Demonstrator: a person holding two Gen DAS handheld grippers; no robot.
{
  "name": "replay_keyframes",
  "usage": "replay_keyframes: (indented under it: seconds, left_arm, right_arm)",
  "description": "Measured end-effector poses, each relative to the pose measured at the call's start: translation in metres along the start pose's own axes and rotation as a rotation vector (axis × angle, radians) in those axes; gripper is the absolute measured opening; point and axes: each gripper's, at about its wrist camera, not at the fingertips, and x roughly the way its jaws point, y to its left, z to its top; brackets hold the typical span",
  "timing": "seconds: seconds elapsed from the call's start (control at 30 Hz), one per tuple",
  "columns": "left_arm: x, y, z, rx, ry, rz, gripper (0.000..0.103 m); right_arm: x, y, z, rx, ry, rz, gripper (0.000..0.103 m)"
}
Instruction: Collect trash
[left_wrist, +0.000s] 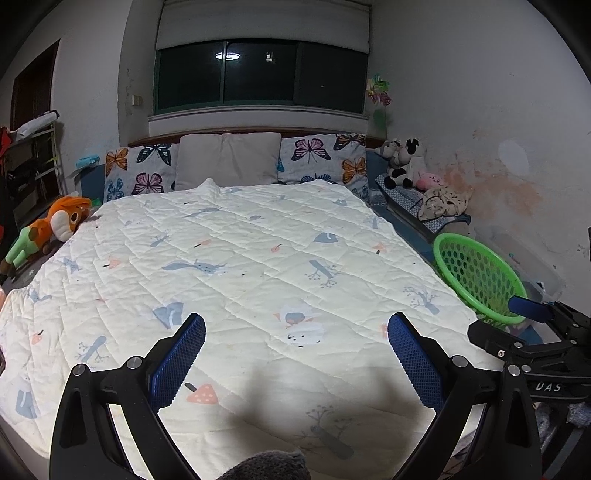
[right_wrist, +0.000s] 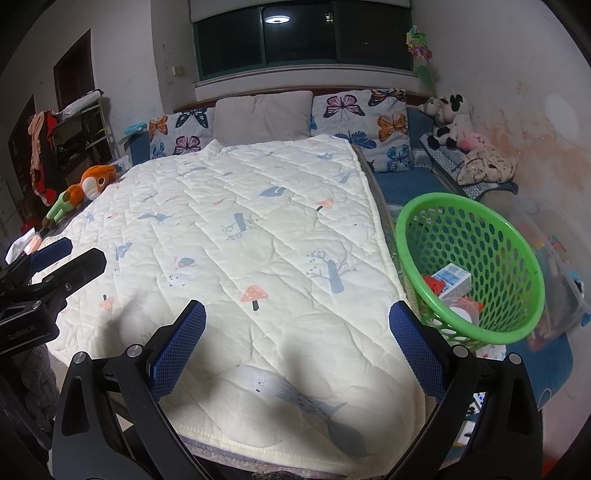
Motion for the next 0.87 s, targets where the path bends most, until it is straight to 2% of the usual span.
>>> replay_keyframes:
  seconds: [0.3, 0.67, 0.87]
  left_arm:
    - [-0.0019, 0.0019, 0.0003, -0.024, -0.014, -0.037, 0.096]
    - [-0.001, 0.0023, -0.0012, -0.025, -0.012, -0.021, 0.096]
    - [0.0016, 0.0066, -0.0004, -0.029, -0.01, 0.011, 0.096]
  right_arm:
    - [0.0001, -0.0004, -0.0006, 0.002, -0.002, -0.002, 0.099]
    - [-0.0002, -0.0019, -0.0008, 0.006, -0.005, -0.002, 0.099]
    - [-0.0002, -0.0022, -0.0008, 0.005, -0.004, -0.002, 0.099]
